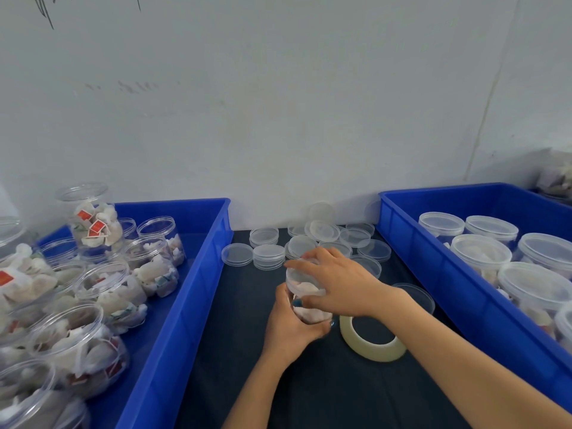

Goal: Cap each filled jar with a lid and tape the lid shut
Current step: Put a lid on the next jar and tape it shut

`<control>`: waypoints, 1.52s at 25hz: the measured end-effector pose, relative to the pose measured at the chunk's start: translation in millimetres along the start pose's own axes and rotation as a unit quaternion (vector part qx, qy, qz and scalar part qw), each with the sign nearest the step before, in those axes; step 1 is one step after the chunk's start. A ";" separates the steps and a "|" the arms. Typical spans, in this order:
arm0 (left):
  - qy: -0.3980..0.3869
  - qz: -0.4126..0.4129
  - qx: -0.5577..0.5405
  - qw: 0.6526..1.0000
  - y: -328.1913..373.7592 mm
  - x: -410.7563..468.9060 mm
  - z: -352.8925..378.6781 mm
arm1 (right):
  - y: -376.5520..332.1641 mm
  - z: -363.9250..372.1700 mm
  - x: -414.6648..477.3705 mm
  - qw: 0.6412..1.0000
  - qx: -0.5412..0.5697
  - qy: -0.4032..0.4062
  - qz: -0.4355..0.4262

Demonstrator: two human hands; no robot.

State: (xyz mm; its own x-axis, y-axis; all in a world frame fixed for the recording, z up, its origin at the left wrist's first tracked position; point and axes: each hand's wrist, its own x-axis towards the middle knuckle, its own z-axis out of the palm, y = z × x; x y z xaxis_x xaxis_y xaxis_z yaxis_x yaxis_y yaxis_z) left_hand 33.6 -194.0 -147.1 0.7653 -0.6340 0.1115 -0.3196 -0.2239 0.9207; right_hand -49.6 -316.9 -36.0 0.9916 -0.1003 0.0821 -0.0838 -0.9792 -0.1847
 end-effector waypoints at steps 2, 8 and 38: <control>0.020 0.007 0.019 1.000 4.6 -3.3 2.2 | -9.2 5.0 0.6 0.993 -0.106 0.039 0.044; 0.040 0.022 0.059 0.997 4.7 -7.3 4.1 | -21.5 19.2 3.0 0.982 -0.141 0.084 0.089; 0.025 0.054 0.000 0.998 10.5 -4.0 -14.0 | 10.6 24.2 8.5 0.942 0.311 0.125 0.008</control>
State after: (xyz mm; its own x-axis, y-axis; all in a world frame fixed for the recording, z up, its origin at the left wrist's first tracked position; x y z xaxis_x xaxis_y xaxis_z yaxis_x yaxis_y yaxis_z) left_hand 35.0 -183.5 -132.7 0.7532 -0.6167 0.2288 -0.4019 -0.1561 0.9023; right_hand -39.7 -323.8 -60.9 0.9302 -0.2283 0.2875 0.0525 -0.6923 -0.7197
